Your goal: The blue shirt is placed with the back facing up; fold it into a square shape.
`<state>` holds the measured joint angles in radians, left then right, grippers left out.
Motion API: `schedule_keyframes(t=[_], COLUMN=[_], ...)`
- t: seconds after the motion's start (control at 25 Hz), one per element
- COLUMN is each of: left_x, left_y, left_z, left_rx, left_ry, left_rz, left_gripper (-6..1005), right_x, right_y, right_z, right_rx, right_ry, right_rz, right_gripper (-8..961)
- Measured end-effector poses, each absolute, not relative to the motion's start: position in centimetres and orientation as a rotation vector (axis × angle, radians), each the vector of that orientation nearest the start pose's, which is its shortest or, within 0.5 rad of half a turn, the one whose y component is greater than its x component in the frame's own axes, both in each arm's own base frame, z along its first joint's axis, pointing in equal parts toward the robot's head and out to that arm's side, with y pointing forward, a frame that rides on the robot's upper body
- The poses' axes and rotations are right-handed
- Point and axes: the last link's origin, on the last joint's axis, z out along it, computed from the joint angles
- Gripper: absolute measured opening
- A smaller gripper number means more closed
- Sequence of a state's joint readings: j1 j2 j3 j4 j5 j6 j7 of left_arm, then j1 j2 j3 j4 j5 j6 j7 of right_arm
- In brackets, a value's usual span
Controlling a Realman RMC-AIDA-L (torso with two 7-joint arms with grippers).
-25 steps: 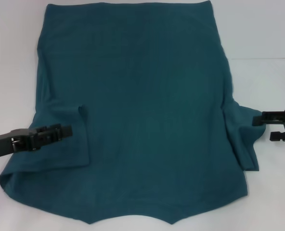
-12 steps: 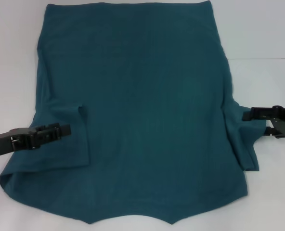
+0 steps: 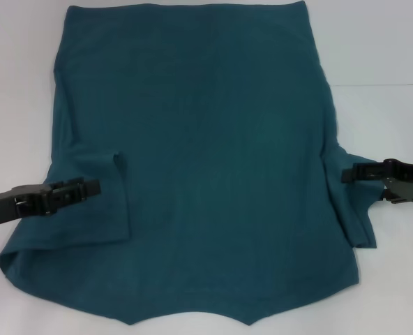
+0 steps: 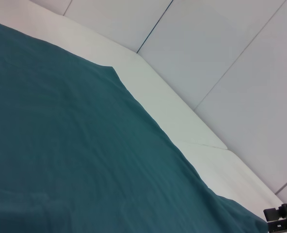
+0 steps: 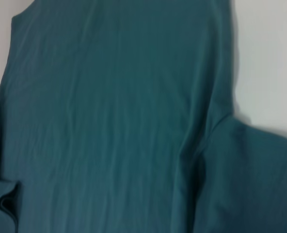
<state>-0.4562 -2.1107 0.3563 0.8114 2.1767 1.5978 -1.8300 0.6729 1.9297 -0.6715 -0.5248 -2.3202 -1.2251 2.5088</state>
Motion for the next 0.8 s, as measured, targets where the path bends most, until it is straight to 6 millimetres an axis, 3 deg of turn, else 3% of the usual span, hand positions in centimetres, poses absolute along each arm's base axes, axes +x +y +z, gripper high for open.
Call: schedule_keyframes(t=[0.28,0.8], left_x=[-31.04,-31.11], left_y=[31.27,31.23], left_z=[4.35,4.36], left_rx=[-2.318,-2.319], left_ry=[-1.307,-1.309], left_rz=[-0.777,-0.774], left_gripper=[511,510], right_x=[31.32,31.16], right_y=[38.66,38.8], right_z=[3.78,3.9], right_rx=[-1.962,-1.971], right_ry=[1.914,1.897], right_rz=[0.39,0.395], right_gripper=[894,398])
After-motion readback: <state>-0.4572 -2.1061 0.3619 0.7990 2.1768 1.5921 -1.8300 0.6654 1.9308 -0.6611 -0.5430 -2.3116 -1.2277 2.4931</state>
